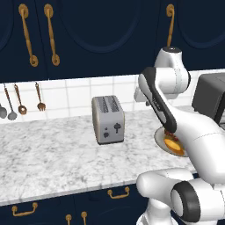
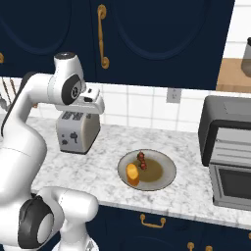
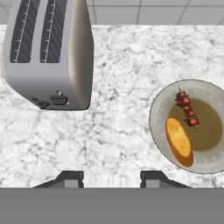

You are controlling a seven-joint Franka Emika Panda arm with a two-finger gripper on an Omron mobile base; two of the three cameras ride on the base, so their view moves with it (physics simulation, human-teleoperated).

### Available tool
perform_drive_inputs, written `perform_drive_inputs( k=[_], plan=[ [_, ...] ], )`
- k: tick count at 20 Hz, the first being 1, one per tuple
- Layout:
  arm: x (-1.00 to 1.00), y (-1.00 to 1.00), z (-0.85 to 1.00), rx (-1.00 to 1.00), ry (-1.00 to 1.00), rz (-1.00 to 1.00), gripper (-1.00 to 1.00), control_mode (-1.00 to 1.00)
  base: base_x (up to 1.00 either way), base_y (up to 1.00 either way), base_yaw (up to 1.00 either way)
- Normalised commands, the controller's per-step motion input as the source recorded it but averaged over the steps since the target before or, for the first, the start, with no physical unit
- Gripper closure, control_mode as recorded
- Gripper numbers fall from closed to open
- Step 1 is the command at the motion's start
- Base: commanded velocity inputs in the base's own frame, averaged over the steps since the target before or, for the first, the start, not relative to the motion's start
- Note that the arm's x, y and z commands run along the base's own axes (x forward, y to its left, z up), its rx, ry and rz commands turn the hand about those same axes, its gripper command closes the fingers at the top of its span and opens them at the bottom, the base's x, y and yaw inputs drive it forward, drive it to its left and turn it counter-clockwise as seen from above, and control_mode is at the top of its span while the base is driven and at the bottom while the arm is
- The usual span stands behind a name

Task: Pick up the kebab skewer and baguette bread, and place them inside the toaster oven. Close the toaster oven door and start by setting the timer.

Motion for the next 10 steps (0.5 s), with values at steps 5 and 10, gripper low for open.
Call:
perform_drive_inputs(
  k=[5,10],
  plan=[
    [0.00,0.00,0.00,0.00,0.00,0.00,-1.00,1.00,0.00,0.00,0.00],
    [0.00,0.00,0.00,0.00,0.00,0.00,-1.00,1.00,0.00,0.00,0.00]
  ],
)
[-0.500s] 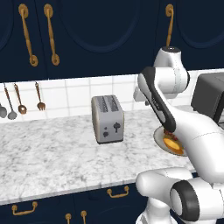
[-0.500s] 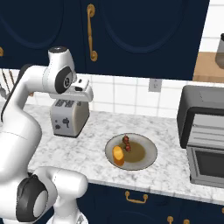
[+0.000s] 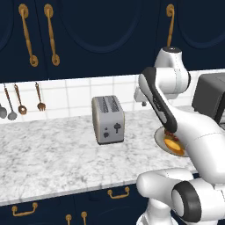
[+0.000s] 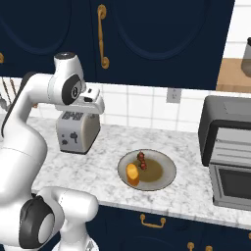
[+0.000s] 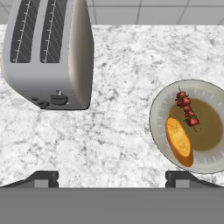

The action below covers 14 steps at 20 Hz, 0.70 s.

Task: Pick up the kebab skewer and baguette bread, and place them inside the toaster oven. Close the toaster oven door and start by setting the timer.

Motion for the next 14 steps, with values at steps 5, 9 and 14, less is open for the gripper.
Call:
perform_drive_inputs(
  k=[5,9,14],
  plan=[
    [0.00,0.00,0.00,0.00,0.00,0.00,-1.00,1.00,-0.01,-0.36,0.00],
    [0.00,0.00,0.00,0.00,0.00,0.00,-1.00,1.00,0.00,-0.81,-0.01],
    [0.00,0.00,0.00,0.00,0.00,0.00,-1.00,1.00,0.00,-0.63,-0.03]
  ],
)
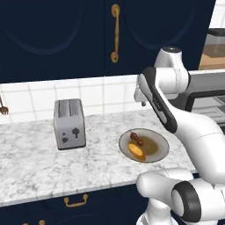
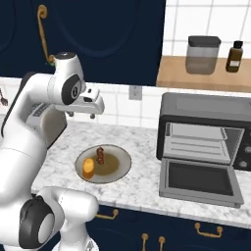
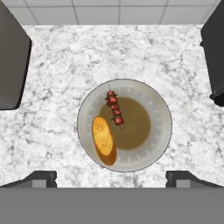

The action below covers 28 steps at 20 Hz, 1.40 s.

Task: Pick up the kebab skewer and baguette bread, and place them inside the toaster oven. Close the toaster oven door and start by setting the timer.

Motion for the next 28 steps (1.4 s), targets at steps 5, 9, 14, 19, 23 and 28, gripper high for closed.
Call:
perform_drive_inputs(
  k=[5,9,14,19,23,28],
  plan=[
    [0.00,0.00,0.00,0.00,0.00,0.00,-1.00,1.00,0.00,-0.41,-0.03],
    [0.00,0.00,0.00,0.00,0.00,0.00,-1.00,1.00,0.00,-0.33,-0.03],
    [0.00,0.00,0.00,0.00,0.00,0.00,-1.00,1.00,0.00,-0.46,-0.04],
    [0.00,0.00,0.00,0.00,0.00,0.00,-1.00,1.00,0.00,-0.16,-0.02],
    [0.00,0.00,0.00,0.00,0.00,0.00,-1.00,1.00,0.00,0.00,0.00],
    [0.00,0.00,0.00,0.00,0.00,0.00,-1.00,1.00,0.00,0.00,0.00]
  ],
)
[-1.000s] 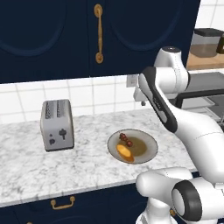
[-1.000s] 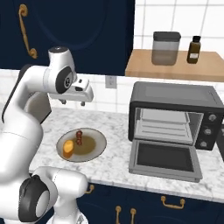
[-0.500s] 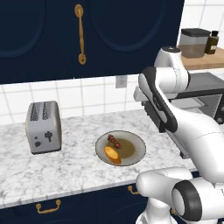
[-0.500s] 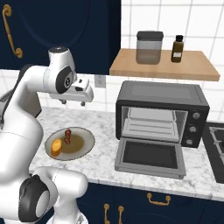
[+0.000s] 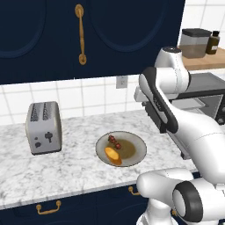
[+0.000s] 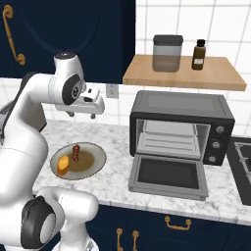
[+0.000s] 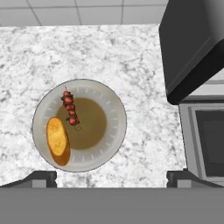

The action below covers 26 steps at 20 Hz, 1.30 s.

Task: Pick up the kebab skewer and baguette bread, and place them inside the toaster oven. Close the toaster oven door and start by setting the timer.

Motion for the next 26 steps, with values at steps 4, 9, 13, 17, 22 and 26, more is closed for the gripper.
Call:
perform_drive_inputs(
  k=[4,9,13,17,22,26],
  plan=[
    [0.00,0.00,0.00,0.00,0.00,0.00,-1.00,-1.00,0.00,0.00,0.00],
    [0.00,0.00,0.00,0.00,0.00,0.00,-1.00,-1.00,0.00,0.00,0.00],
    [0.00,0.00,-0.05,-0.01,0.01,0.00,-1.00,-1.00,0.00,0.00,0.00],
    [-0.18,-0.42,-0.10,0.08,-0.03,0.00,-1.00,-1.00,0.00,0.00,0.00],
    [-0.16,-0.66,0.00,0.27,-0.02,0.00,-1.00,-1.00,0.00,0.00,0.00],
    [-0.14,-0.62,-0.17,0.13,-0.07,0.06,-1.00,-1.00,0.00,0.00,0.00]
  ],
)
